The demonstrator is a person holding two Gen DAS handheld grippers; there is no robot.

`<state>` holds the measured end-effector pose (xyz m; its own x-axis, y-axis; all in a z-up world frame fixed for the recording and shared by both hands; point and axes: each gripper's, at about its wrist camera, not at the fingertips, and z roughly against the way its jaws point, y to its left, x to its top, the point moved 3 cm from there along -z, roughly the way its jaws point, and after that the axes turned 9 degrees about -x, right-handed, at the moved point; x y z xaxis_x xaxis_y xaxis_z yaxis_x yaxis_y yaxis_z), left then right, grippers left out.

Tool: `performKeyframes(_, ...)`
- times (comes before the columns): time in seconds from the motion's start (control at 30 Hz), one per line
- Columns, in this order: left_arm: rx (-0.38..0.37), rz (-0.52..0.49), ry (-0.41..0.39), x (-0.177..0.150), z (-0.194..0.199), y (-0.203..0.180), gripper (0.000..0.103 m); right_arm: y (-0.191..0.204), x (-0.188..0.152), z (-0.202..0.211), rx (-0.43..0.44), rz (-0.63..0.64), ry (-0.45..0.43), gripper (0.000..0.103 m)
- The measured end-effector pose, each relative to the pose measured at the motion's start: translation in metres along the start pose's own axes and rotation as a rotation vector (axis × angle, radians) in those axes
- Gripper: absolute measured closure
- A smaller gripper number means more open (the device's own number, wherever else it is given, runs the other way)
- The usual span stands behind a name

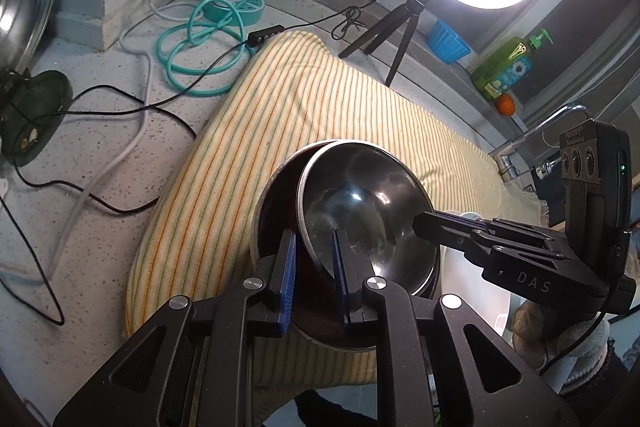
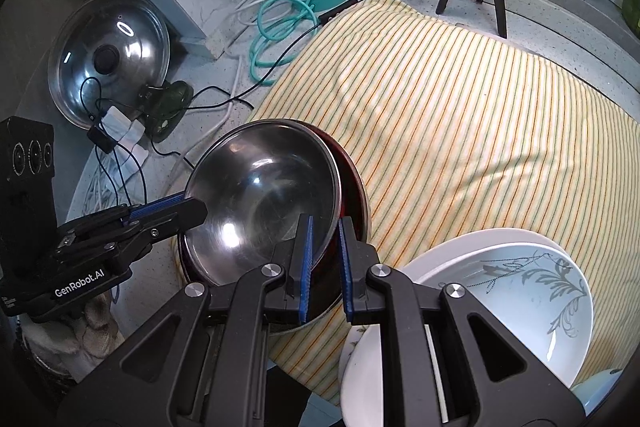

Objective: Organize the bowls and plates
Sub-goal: 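Lower the red bowl to nest with the silver bowl and open both grippers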

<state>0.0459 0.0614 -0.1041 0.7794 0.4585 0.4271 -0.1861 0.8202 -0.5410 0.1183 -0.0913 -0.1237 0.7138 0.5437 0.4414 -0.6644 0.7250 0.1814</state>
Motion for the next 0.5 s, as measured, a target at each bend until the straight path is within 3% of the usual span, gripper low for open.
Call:
performKeyframes(0.13,0.002,0.008,0.003,0.001,-0.001,0.003,0.088,0.002,0.001,0.0,0.004,0.009,-0.015,0.087)
performKeyframes(0.23,-0.002,0.012,-0.013,0.002,0.003,0.003,0.087,0.001,0.001,0.003,0.021,0.011,-0.032,0.074)
performKeyframes(0.5,-0.004,-0.01,-0.038,0.007,0.012,-0.006,0.086,0.004,0.002,0.022,0.038,0.024,-0.075,0.074)
